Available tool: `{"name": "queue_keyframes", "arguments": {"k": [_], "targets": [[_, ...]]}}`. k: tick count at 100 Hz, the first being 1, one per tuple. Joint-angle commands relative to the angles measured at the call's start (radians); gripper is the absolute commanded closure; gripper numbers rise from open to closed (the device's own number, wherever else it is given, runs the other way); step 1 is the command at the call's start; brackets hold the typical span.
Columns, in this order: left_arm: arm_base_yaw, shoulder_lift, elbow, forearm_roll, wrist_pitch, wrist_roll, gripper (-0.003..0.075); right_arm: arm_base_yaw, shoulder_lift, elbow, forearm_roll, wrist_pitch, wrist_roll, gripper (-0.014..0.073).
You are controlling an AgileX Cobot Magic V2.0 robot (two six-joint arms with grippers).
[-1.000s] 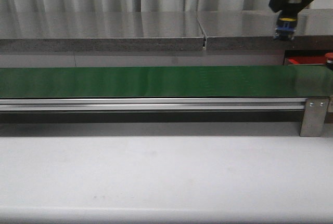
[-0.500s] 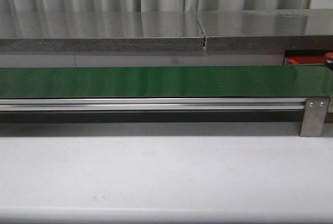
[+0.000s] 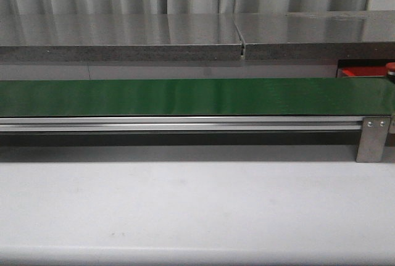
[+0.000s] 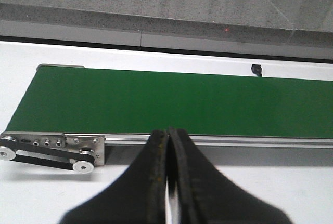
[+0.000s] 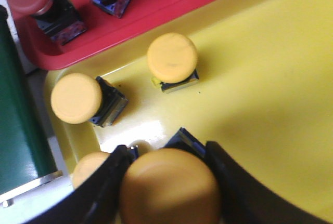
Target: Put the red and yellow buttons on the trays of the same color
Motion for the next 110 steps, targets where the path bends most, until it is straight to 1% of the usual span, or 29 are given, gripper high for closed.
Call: {"name": "queue_keyframes", "arguments": {"k": [1,17,37,42,47,54,66,73,76,110], "targets": [[-0.002,0.004,-0.027,-0.009,-0.078,-0.009,0.0741,-0.01,-0.007,0.007,0.019,-0.11,0.002,0.0588],[-0.002,0.004,-0.027,-0.009,-0.078,-0.009,0.0741,-0.01,0.059,0.011,0.023,-0.149,0.002,0.0586],[-0.002,0.004,-0.027,-0.009,-0.078,-0.009,0.0741,-0.01,0.14,0.011,0.068,-0.177,0.001,0.0584],[-0.002,0.004,-0.027,-0.009,-0.078,-0.009,0.0741,-0.01,0.159,0.011,0.072,-0.178,0.001,0.057],[-0.002,0.004,-0.027,-0.009,-0.078,-0.009,0.0741,-0.01,0.172,0.011,0.075,-0.18,0.001,0.0531],[-0.002,0.004,-0.027,-0.009,-0.078,-0.009,0.0741,-0.01,0.18,0.011,0.075,-0.185,0.001,0.0433],[-0.002,0.004,-0.027,-0.009,-0.078,-0.009,0.0741,-0.009,0.18,0.011,0.075,-0.192,0.001,0.0174],[-0.002,0.004,-0.027,-0.009,-0.078,-0.009,0.0741,-0.009,0.18,0.011,0.075,-0.192,0.001,0.0089],[-0.002,0.004,-0.027,-0.009,-0.078,-0.009,0.0741,-0.009,0.179,0.011,0.075,-0.192,0.001,0.0078],[-0.002,0.004,-0.027,-0.009,-0.078,-0.009,0.0741,-0.009,0.093,0.011,0.062,-0.193,-0.006,0.0083]]}}
